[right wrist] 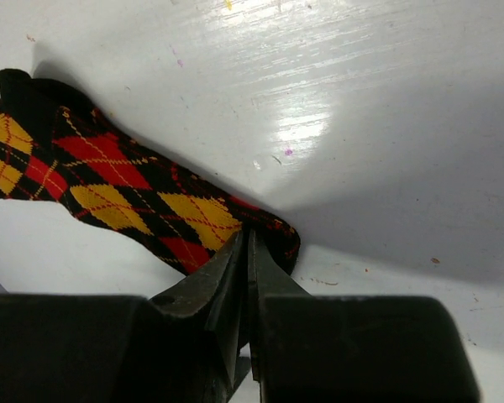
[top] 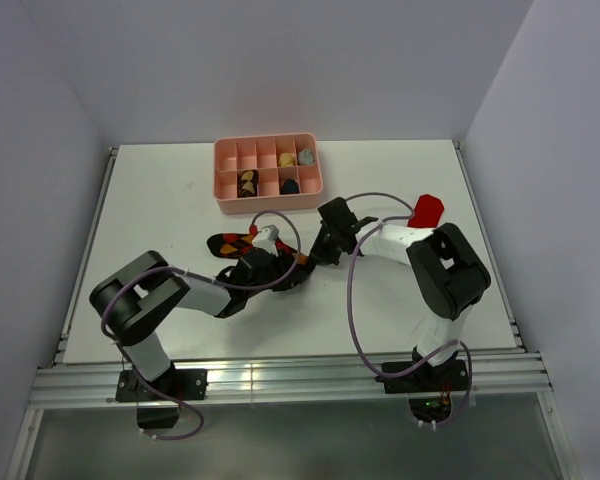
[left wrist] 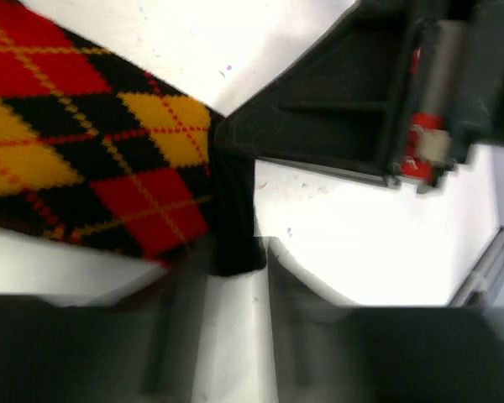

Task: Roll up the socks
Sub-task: Roll the sock at the center of the board.

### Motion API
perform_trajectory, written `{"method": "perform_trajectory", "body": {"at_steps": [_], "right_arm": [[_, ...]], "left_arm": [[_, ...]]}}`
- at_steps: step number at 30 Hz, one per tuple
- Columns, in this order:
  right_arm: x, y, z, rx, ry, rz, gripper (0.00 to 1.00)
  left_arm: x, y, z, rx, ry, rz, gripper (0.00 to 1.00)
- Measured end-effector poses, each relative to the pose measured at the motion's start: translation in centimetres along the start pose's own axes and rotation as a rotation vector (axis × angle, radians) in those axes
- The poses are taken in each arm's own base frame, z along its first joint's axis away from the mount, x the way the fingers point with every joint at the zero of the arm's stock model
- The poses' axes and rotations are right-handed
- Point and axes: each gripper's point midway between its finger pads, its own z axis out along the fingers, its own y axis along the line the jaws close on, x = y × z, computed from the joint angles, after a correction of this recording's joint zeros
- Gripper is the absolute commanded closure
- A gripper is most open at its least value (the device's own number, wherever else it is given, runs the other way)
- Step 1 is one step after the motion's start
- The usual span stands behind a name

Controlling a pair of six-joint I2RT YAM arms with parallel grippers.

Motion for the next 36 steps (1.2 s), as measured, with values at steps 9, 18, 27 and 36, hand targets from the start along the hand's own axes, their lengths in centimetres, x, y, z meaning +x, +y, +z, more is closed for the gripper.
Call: {"method": "perform_trajectory", "body": {"at_steps": [9, 18, 27, 36], "right_arm": [[0.1, 0.1, 0.0, 0.03, 0.021, -0.021, 0.89], [0.2, 0.1, 0.0, 0.03, 0.023, -0.033, 0.89], [0.3, 0.1, 0.1, 0.028, 0.027, -0.037, 0.89], [0.3, 0.2, 0.1, 0.028, 0.031, -0.04, 0.89]], "left_arm": [[-2.5, -4.2, -3.5, 0.02, -0.141, 0.36, 0.37], [0.1, -3.9, -1.8, 0.002, -0.121, 0.874, 0.38], [2.4, -2.1, 0.5, -0.116, -0.08, 1.236, 0.44], [1.4, -1.6, 2.4, -0.257, -0.098, 1.345, 0.55]]}}
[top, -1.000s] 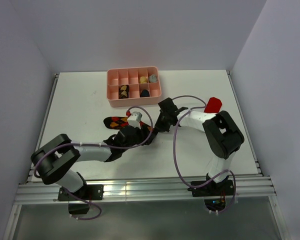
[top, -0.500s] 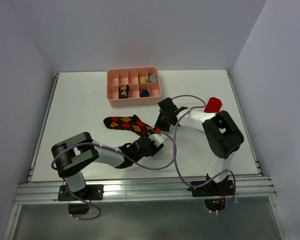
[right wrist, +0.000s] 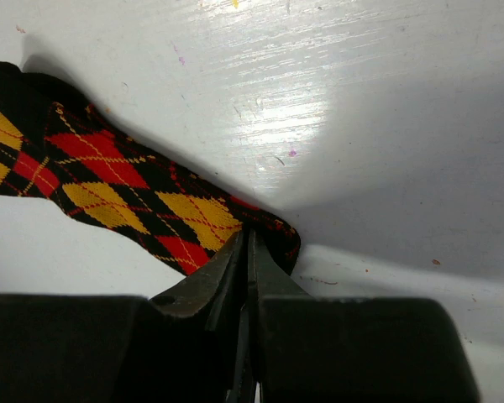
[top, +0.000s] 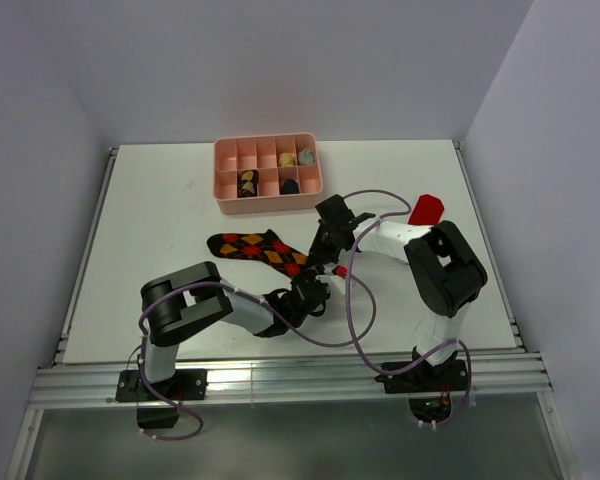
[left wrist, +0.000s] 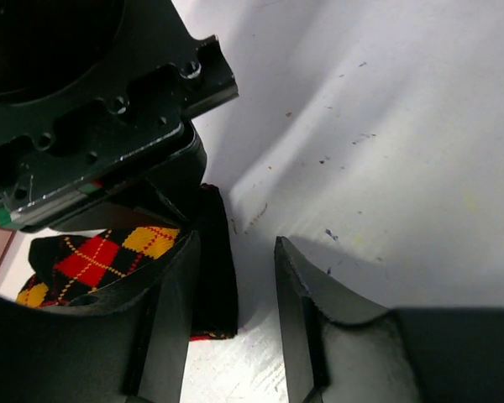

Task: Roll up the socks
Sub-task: Roll the sock at the center of the board.

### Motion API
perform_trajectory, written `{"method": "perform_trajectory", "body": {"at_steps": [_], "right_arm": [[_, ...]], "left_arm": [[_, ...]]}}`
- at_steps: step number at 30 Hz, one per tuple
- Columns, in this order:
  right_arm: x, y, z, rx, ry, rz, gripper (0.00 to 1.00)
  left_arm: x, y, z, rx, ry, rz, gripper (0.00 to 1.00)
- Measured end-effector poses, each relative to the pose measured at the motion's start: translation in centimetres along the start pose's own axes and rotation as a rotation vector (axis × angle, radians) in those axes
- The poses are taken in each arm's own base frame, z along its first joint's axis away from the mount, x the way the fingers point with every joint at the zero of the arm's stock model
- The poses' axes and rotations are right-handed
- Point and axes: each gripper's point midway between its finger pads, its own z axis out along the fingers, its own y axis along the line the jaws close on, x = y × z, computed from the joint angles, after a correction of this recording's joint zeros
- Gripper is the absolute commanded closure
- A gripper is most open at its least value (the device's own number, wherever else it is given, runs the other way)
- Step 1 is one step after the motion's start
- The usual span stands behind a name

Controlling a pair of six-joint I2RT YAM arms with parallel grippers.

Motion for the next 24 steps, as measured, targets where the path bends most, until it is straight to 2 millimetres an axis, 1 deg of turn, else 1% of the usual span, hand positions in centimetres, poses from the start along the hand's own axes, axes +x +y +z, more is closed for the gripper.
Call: {"method": "perform_trajectory", "body": {"at_steps": [4, 12, 18, 19, 21, 24], "right_arm": [[0.0, 0.0, 0.0, -0.001, 0.002, 0.0, 0.89], [0.0, 0.0, 0.0, -0.001, 0.003, 0.0, 0.89], [0.1, 0.1, 0.0, -0.004, 0.005, 0.0, 0.89], [0.1, 0.1, 0.0, -0.004, 0.005, 0.0, 0.89], [0.1, 0.1, 0.0, -0.004, 0.006, 0.0, 0.89], [0.1, 0.1, 0.0, -0.004, 0.007, 0.001, 0.89]], "left_arm": [[0.3, 0.3, 0.3, -0.027, 0.032, 0.003, 0.57], [0.7, 0.4, 0.1, -0.045, 0.082, -0.037, 0.56], [1.1, 0.5, -0.3, -0.047, 0.116, -0.071, 0.6], [1.1, 0.4, -0.3, -0.046, 0.12, -0.074, 0.64], [1.2, 0.3, -0.3, -0.044, 0.135, -0.082, 0.67], [1.4, 0.3, -0.3, -0.046, 0.156, -0.088, 0.76]]}}
